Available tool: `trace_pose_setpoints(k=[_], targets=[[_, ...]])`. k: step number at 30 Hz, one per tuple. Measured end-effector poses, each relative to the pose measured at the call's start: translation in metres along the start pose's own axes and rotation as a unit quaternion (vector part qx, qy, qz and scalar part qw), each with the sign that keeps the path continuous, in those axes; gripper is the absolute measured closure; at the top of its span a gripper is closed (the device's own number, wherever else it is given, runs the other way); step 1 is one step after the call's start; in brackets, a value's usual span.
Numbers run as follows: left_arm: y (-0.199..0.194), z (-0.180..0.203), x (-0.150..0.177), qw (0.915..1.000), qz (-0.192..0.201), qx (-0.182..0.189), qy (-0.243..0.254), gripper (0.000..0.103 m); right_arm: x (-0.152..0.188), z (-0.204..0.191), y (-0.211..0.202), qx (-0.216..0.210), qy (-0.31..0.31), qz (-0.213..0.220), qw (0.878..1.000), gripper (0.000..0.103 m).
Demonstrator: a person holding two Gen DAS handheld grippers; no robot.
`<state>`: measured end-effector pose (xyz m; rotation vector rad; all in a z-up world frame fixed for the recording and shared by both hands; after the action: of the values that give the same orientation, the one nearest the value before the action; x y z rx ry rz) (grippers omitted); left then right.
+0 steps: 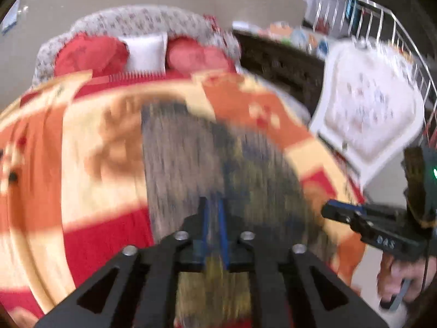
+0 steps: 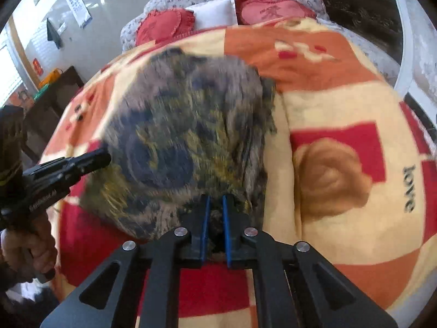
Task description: Fold small clothes
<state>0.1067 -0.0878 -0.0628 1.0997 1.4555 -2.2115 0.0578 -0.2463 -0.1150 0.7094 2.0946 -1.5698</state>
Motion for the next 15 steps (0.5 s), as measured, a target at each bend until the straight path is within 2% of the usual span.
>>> trace_pose_setpoints(k=[2,4,7,9,12,14,15], targets=[[0.019,-0.004,-0.039,0.9998,0.008,-0.014,-0.01,0.088,-0.034,0.004,-0.008,0.015,0.029,0.041,0.999,0.093],[0.049,-0.008,-0.069,0.9994,-0.001,-0.025,-0.024,0.088,-0.063,0.009,-0.002,0.041,0.071,0.059,0.995,0.091],[0.089,-0.018,-0.089,0.9977,-0.017,-0.051,-0.042,0.086,-0.102,0.012,0.023,0.075,0.119,0.068,0.988,0.091],[0.117,-0.031,-0.092,0.9943,-0.033,-0.093,-0.042,0.083,-0.121,0.007,0.055,0.089,0.123,0.055,0.987,0.091],[0.154,-0.05,-0.078,0.9907,-0.061,-0.113,-0.045,0.079,-0.124,0.012,0.1,0.108,0.132,0.012,0.985,0.091],[0.165,-0.059,-0.066,0.993,-0.048,-0.091,-0.059,0.079,-0.117,0.022,0.134,0.113,0.131,-0.025,0.985,0.091],[0.165,-0.064,-0.064,0.9936,-0.036,-0.075,-0.077,0.079,-0.111,0.027,0.142,0.111,0.128,-0.025,0.985,0.09]])
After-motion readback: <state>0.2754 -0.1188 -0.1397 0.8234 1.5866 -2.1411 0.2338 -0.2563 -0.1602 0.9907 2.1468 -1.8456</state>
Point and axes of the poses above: each gripper's, at about its wrist camera, not at the fingertips, and y roughly the way its jaws point, z to its right, x to its underside, the point moved 6 cm from there along y, roughly the way its jaws point, and after that the axes turned 1 degree about y, right-handed, at the moved point
